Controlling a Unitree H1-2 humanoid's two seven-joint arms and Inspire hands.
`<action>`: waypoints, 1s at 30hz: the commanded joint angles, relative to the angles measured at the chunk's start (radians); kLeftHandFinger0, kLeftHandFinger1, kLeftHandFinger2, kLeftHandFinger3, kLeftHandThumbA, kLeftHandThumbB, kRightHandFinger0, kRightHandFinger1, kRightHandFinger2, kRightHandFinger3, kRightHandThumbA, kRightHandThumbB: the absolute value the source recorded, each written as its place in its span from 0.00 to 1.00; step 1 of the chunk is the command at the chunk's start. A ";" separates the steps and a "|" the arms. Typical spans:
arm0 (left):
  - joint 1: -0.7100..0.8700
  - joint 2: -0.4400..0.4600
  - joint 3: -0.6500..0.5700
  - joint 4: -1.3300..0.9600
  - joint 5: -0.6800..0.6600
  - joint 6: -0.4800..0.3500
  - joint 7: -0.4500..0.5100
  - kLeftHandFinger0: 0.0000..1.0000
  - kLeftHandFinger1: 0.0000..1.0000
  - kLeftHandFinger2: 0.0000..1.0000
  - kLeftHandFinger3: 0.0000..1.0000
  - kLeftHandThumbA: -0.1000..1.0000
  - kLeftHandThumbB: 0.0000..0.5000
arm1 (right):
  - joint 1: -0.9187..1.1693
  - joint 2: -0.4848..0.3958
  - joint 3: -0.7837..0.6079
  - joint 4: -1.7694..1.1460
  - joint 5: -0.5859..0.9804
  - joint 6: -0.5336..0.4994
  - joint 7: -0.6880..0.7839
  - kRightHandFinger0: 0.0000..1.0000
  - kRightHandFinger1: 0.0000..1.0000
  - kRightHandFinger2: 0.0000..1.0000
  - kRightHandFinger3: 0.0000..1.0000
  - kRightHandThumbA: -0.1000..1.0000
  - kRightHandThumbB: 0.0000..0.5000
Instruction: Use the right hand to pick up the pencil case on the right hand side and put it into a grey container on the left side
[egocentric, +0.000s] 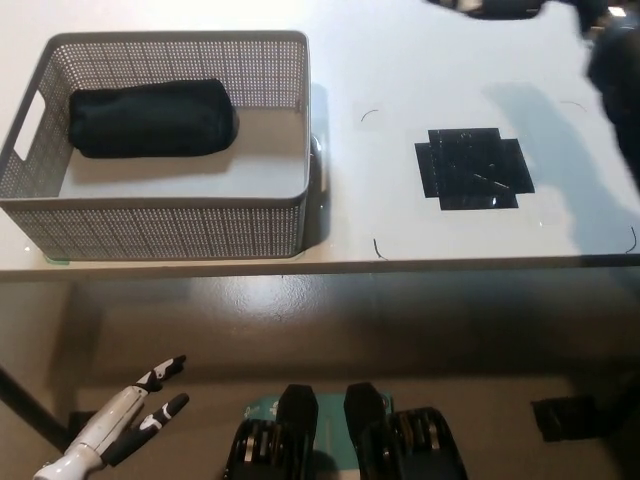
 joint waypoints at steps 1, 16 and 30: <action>0.004 0.034 0.016 -0.004 -0.017 0.002 0.001 1.00 1.00 1.00 1.00 1.00 0.88 | 0.052 -0.023 -0.097 -0.127 0.108 0.044 0.037 1.00 1.00 1.00 1.00 1.00 0.90; 0.004 0.029 0.025 0.024 -0.022 -0.001 0.005 1.00 1.00 1.00 1.00 1.00 0.86 | 0.430 0.134 -0.286 -0.481 0.416 0.031 0.045 1.00 1.00 1.00 1.00 1.00 0.93; 0.013 0.025 0.029 0.038 -0.031 0.006 0.001 1.00 1.00 1.00 1.00 0.99 0.87 | 0.748 0.340 -0.288 -0.400 0.596 -0.218 0.035 1.00 1.00 1.00 1.00 1.00 0.73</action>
